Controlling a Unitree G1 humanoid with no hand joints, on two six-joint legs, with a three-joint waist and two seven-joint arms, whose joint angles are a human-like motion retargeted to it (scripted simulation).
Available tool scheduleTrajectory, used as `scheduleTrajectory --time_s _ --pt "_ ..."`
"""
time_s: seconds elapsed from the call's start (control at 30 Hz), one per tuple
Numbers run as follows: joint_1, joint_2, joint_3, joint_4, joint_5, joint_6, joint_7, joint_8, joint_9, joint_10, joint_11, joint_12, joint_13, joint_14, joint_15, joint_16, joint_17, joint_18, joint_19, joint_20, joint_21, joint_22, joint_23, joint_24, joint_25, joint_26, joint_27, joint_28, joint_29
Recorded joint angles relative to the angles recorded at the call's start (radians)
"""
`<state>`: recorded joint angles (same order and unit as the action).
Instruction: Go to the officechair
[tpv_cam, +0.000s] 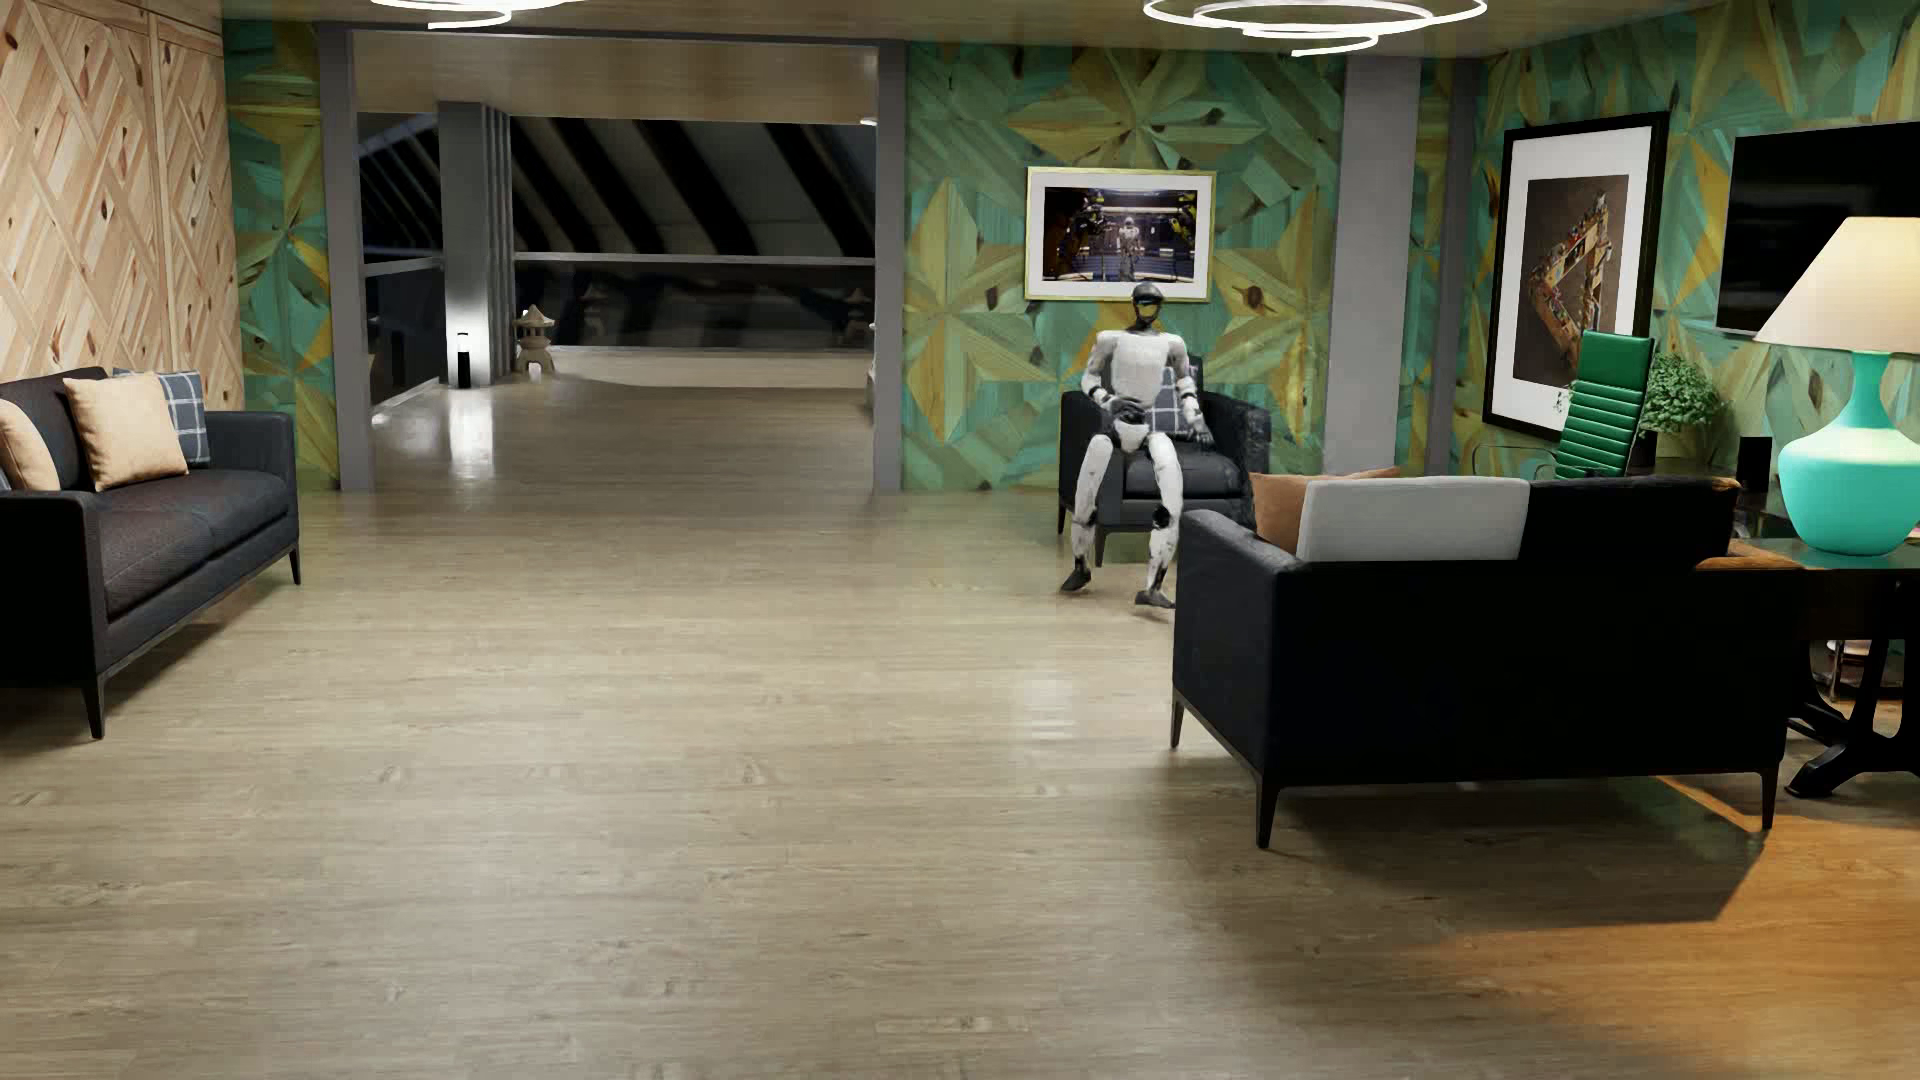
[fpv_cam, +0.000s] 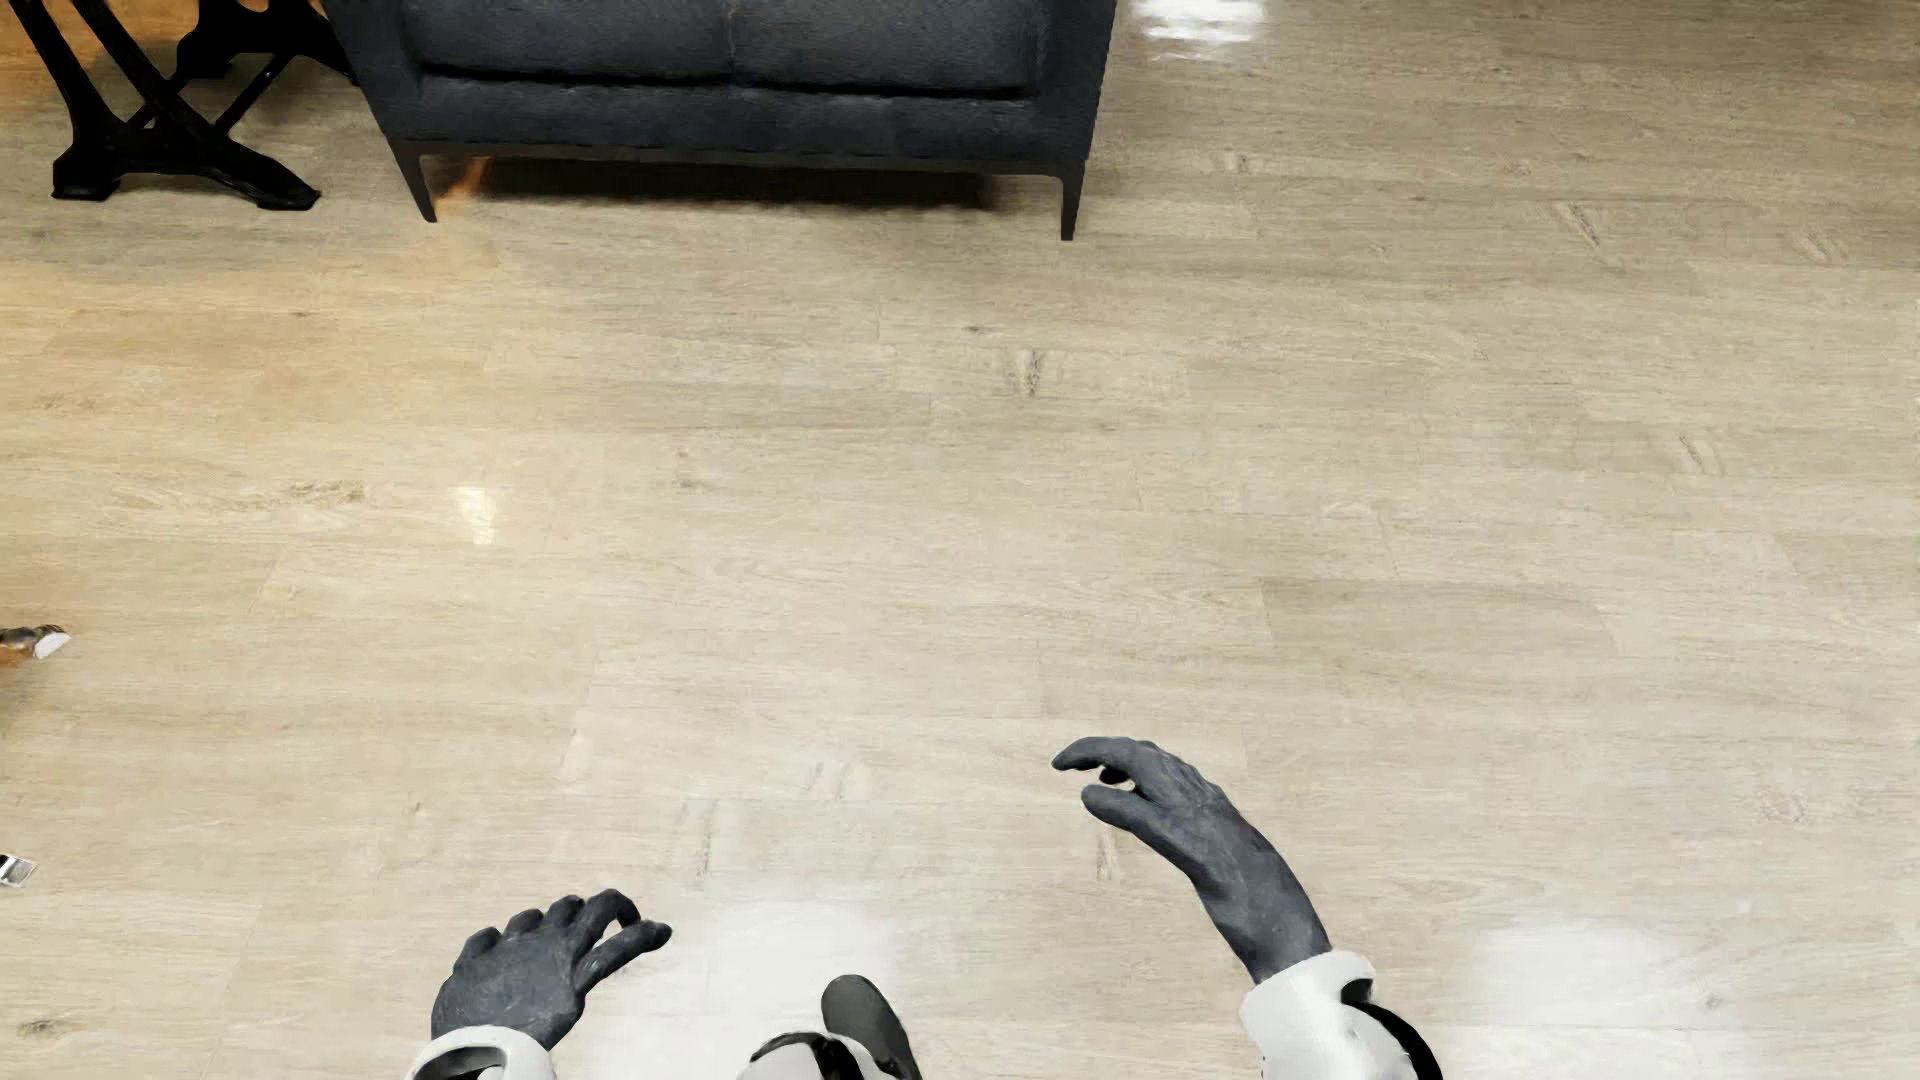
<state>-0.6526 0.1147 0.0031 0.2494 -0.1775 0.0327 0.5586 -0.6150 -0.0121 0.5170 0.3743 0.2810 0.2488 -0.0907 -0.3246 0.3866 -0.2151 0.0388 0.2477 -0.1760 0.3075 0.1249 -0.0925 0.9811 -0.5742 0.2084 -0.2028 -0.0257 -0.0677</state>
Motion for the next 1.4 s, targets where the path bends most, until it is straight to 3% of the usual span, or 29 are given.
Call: scheduleTrajectory --time_s 0.03,0.07,0.13,0.17,0.2,0.23,0.27,0.33,0.37,0.43,0.5,0.53,0.57,0.63,0.73,0.8,0.83,0.93,0.97,1.03,1.07,1.1,1.2,1.27,1.3,1.33,1.4 --pt "0.054 0.032 0.013 -0.038 -0.024 0.003 0.053 -0.006 -0.004 -0.048 0.056 0.048 -0.007 0.038 0.026 -0.035 -0.010 0.190 0.001 0.065 -0.001 -0.028 0.021 -0.022 -0.052 -0.001 0.008 0.004 -0.012" --pt "0.094 0.018 0.023 -0.069 -0.093 0.000 0.033 0.040 -0.003 -0.026 0.216 0.096 0.004 0.000 0.117 -0.079 -0.016 0.208 0.014 0.122 -0.015 -0.050 0.037 -0.051 -0.111 -0.005 0.011 0.012 -0.021" --pt "0.153 -0.125 0.023 -0.140 -0.240 -0.024 -0.016 0.179 0.016 0.059 0.634 0.124 0.039 -0.101 0.322 -0.143 0.022 0.209 -0.194 0.183 -0.064 -0.043 0.074 -0.040 -0.220 -0.005 0.048 0.013 -0.046" --pt "0.174 -0.209 0.012 -0.179 -0.267 -0.038 -0.049 0.229 0.025 0.082 0.778 0.107 0.076 -0.133 0.330 -0.157 0.068 0.209 -0.160 0.194 -0.099 -0.019 0.093 0.016 -0.255 -0.012 0.058 0.003 -0.056" --pt "0.202 -0.311 -0.005 -0.220 -0.225 -0.048 -0.097 0.307 0.031 0.073 0.868 0.079 0.107 -0.145 0.289 -0.162 0.113 0.208 -0.127 0.185 -0.135 0.000 0.110 0.080 -0.263 -0.026 0.058 -0.013 -0.059" --pt "0.239 -0.397 -0.018 -0.260 -0.184 -0.051 -0.158 0.358 0.033 0.040 0.899 0.051 0.146 -0.144 0.270 -0.165 0.141 0.198 -0.067 0.167 -0.169 0.015 0.115 0.120 -0.246 -0.054 0.052 -0.026 -0.058" --pt "0.277 -0.454 -0.028 -0.298 -0.185 -0.052 -0.226 0.361 0.033 0.003 0.874 0.013 0.176 -0.141 0.221 -0.176 0.157 0.183 -0.018 0.132 -0.203 0.029 0.122 0.121 -0.214 -0.073 0.052 -0.040 -0.047" --pt "0.350 -0.531 -0.049 -0.350 -0.223 -0.057 -0.362 0.330 0.030 -0.047 0.709 -0.048 0.223 -0.155 0.136 -0.204 0.155 0.149 -0.039 0.053 -0.260 0.053 0.143 0.052 -0.169 -0.099 0.062 -0.063 -0.017" --pt "0.377 -0.560 -0.059 -0.369 -0.231 -0.061 -0.428 0.336 0.029 -0.054 0.585 -0.084 0.239 -0.175 0.108 -0.222 0.147 0.131 -0.050 0.009 -0.280 0.084 0.137 0.015 -0.177 -0.107 0.084 -0.066 -0.007" --pt "0.421 -0.606 -0.076 -0.401 -0.188 -0.069 -0.566 0.499 0.026 -0.054 0.319 -0.138 0.256 -0.214 0.166 -0.243 0.134 0.092 -0.036 -0.056 -0.327 0.125 0.148 -0.030 -0.194 -0.102 0.115 -0.067 -0.013" --pt "0.460 -0.576 -0.080 -0.413 -0.115 -0.081 -0.691 0.757 0.021 -0.057 0.043 -0.154 0.252 -0.245 0.310 -0.251 0.142 0.052 -0.010 -0.092 -0.371 0.164 0.197 -0.050 -0.183 -0.067 0.139 -0.039 -0.028" --pt "0.473 -0.547 -0.073 -0.407 -0.085 -0.086 -0.745 0.817 0.019 -0.051 -0.045 -0.151 0.248 -0.258 0.358 -0.249 0.147 0.034 0.000 -0.101 -0.385 0.193 0.229 -0.060 -0.174 -0.043 0.147 -0.025 -0.035" --pt "0.481 -0.533 -0.061 -0.391 -0.078 -0.090 -0.789 0.785 0.018 -0.038 -0.038 -0.144 0.240 -0.273 0.340 -0.241 0.151 0.014 0.000 -0.102 -0.390 0.227 0.261 -0.073 -0.165 -0.015 0.153 -0.015 -0.038" --pt "0.475 -0.503 -0.044 -0.356 -0.095 -0.100 -0.850 0.646 0.017 0.019 0.035 -0.113 0.218 -0.297 0.165 -0.224 0.139 -0.025 -0.013 -0.076 -0.376 0.309 0.313 -0.112 -0.147 0.043 0.169 0.008 -0.034" --pt "0.388 -0.412 -0.035 -0.291 -0.045 -0.087 -0.918 0.479 0.022 0.181 0.010 -0.081 0.126 -0.200 0.086 -0.203 0.123 -0.085 -0.069 0.040 -0.322 0.455 0.453 -0.225 -0.081 0.141 0.246 0.069 -0.028" --pt "0.255 -0.355 -0.038 -0.258 -0.010 -0.066 -0.895 0.366 0.028 0.378 -0.008 -0.085 0.052 -0.043 0.054 -0.203 0.084 -0.175 -0.101 0.080 -0.281 0.566 0.569 -0.308 -0.062 0.207 0.286 0.115 -0.002" --pt "0.170 -0.326 -0.041 -0.204 0.006 -0.054 -0.814 0.311 0.032 0.487 -0.020 -0.087 0.023 0.002 0.041 -0.192 0.062 -0.210 -0.116 0.063 -0.260 0.610 0.615 -0.328 -0.066 0.215 0.301 0.108 0.009" --pt "0.053 -0.278 -0.022 -0.005 0.049 -0.021 -0.466 0.199 0.033 0.559 -0.021 -0.063 -0.041 -0.093 -0.004 -0.160 0.043 -0.021 -0.154 -0.031 -0.269 0.675 0.734 -0.349 -0.055 0.174 0.359 0.037 0.014" --pt "0.064 -0.265 -0.012 0.001 0.057 -0.016 -0.357 0.175 0.029 0.491 -0.023 -0.044 -0.051 -0.118 -0.016 -0.157 0.048 0.005 -0.162 -0.048 -0.296 0.678 0.763 -0.356 -0.050 0.159 0.380 0.010 0.005" --pt "0.117 -0.232 0.000 -0.076 0.063 -0.012 -0.208 0.121 0.019 0.258 -0.030 -0.018 -0.053 -0.133 -0.037 -0.154 0.067 -0.048 -0.166 -0.074 -0.336 0.669 0.795 -0.349 -0.050 0.147 0.405 -0.040 -0.016" --pt "0.173 -0.207 0.000 -0.098 0.066 -0.011 -0.097 0.094 0.012 0.135 -0.050 -0.010 -0.049 -0.093 -0.043 -0.157 0.069 0.097 -0.164 -0.080 -0.338 0.659 0.798 -0.341 -0.059 0.145 0.402 -0.056 -0.015" --pt "0.239 -0.185 0.000 -0.106 0.067 -0.012 0.003 0.074 0.006 0.042 -0.063 -0.003 -0.044 -0.137 -0.054 -0.163 0.067 0.130 -0.159 -0.077 -0.331 0.649 0.799 -0.335 -0.070 0.146 0.392 -0.062 -0.006" --pt "0.324 -0.176 0.007 -0.171 0.031 -0.027 -0.040 0.067 0.001 -0.077 0.032 -0.016 -0.018 -0.160 -0.079 -0.187 0.079 0.119 -0.139 -0.065 -0.363 0.633 0.776 -0.313 -0.073 0.151 0.380 -0.030 0.010" --pt "0.350 -0.250 -0.003 -0.177 -0.028 -0.037 -0.050 0.097 0.006 -0.083 0.242 -0.041 0.002 -0.165 -0.012 -0.189 0.122 0.106 -0.107 -0.067 -0.415 0.615 0.751 -0.293 -0.052 0.146 0.382 -0.014 -0.005" --pt "0.357 -0.313 -0.012 -0.180 -0.061 -0.041 -0.057 0.140 0.010 -0.078 0.384 -0.055 0.010 -0.173 0.044 -0.187 0.130 0.100 -0.084 -0.074 -0.426 0.594 0.738 -0.279 -0.053 0.139 0.374 -0.012 0.001" --pt "0.364 -0.385 -0.023 -0.186 -0.091 -0.045 -0.068 0.194 0.015 -0.076 0.529 -0.075 0.015 -0.182 0.100 -0.187 0.135 0.094 -0.095 -0.079 -0.426 0.573 0.720 -0.266 -0.064 0.128 0.374 -0.005 0.007" --pt "0.383 -0.503 -0.042 -0.194 -0.117 -0.055 -0.089 0.310 0.022 -0.070 0.711 -0.105 0.031 -0.199 0.098 -0.186 0.139 0.076 -0.074 -0.074 -0.441 0.525 0.696 -0.260 -0.075 0.104 0.377 0.027 0.010"
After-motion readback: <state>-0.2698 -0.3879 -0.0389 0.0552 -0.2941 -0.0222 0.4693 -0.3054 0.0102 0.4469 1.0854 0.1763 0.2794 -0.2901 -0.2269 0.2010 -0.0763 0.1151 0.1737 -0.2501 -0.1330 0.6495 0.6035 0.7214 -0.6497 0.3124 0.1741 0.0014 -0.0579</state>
